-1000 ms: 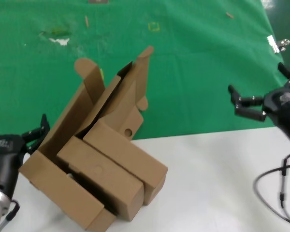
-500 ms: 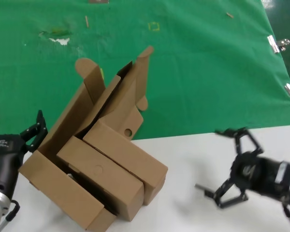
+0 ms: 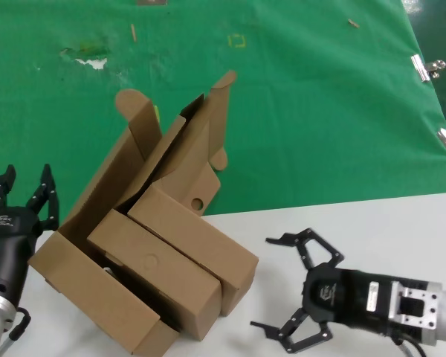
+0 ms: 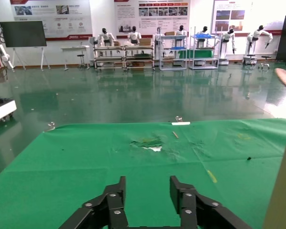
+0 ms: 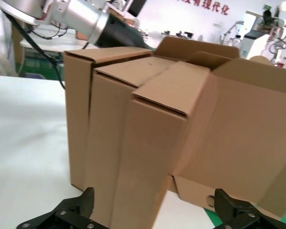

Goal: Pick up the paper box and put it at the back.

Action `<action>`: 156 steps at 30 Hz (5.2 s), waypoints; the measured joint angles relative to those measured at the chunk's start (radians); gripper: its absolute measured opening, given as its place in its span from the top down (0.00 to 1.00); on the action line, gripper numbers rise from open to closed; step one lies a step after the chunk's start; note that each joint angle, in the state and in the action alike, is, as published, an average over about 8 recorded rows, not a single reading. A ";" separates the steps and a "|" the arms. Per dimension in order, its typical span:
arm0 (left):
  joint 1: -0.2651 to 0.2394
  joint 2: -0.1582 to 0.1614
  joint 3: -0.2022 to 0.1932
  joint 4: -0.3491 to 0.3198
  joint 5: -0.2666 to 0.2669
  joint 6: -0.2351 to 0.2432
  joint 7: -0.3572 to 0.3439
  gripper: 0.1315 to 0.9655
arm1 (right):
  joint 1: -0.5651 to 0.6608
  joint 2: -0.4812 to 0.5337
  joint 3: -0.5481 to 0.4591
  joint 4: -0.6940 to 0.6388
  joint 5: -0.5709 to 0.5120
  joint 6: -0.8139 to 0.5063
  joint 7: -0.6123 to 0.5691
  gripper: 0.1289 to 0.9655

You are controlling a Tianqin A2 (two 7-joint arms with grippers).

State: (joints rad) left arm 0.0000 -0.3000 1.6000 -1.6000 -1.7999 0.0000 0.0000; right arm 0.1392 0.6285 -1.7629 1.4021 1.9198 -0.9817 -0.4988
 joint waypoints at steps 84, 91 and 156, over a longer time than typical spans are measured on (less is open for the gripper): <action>0.000 0.000 0.000 0.000 0.000 0.000 0.000 0.99 | 0.554 0.179 -0.494 0.245 -1.333 -0.074 1.452 0.99; 0.000 0.000 0.000 0.000 0.000 0.000 0.000 0.99 | 0.590 -0.005 -0.502 0.136 -1.550 -0.144 1.427 0.99; 0.000 0.000 0.000 0.000 0.000 0.000 0.000 0.99 | 0.407 -0.142 0.002 0.464 -1.376 -0.224 1.161 0.33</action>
State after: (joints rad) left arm 0.0000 -0.3000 1.6000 -1.6000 -1.7997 0.0000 -0.0003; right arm 0.5465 0.4866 -1.7604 1.8664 0.5442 -1.2060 0.6626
